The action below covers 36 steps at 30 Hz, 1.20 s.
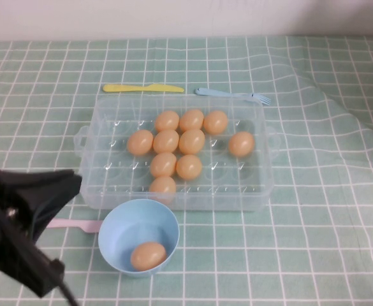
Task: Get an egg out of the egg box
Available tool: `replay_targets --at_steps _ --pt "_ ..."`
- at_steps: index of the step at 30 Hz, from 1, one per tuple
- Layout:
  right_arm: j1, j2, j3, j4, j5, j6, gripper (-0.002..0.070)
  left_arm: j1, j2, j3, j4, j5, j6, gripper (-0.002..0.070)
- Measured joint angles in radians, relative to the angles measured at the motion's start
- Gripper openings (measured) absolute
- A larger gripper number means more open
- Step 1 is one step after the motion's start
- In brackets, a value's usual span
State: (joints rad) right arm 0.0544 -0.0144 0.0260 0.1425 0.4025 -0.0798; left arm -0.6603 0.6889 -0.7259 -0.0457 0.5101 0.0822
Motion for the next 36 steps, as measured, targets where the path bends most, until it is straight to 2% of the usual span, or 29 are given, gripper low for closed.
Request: replay_targets --at_steps 4,12,20,23,26,32,36 --pt "0.0 0.0 0.0 0.0 0.0 0.0 -0.0017 0.0 -0.053 0.119 0.038 -0.13 -0.002 -0.0003" --pt "0.0 0.0 0.0 0.0 0.0 0.0 -0.0017 0.0 -0.047 0.188 0.046 -0.229 0.003 -0.0003" --pt "0.0 0.0 0.0 0.0 0.0 0.0 -0.0017 0.016 -0.13 0.408 0.046 -0.585 0.064 -0.0003" --pt "0.0 0.0 0.0 0.0 0.0 0.0 -0.0017 0.08 -0.249 0.506 -0.016 -0.658 0.104 -0.0003" --pt "0.0 0.0 0.0 0.0 0.0 0.0 -0.0017 0.187 -0.392 0.597 -0.068 -0.703 0.131 -0.0003" --pt "0.0 0.0 0.0 0.0 0.0 0.0 -0.0017 0.424 -0.599 0.702 -0.086 -0.704 0.121 -0.0003" --pt "0.0 0.0 0.0 0.0 0.0 0.0 -0.0017 0.536 -0.686 0.746 -0.086 -0.684 0.071 -0.0003"
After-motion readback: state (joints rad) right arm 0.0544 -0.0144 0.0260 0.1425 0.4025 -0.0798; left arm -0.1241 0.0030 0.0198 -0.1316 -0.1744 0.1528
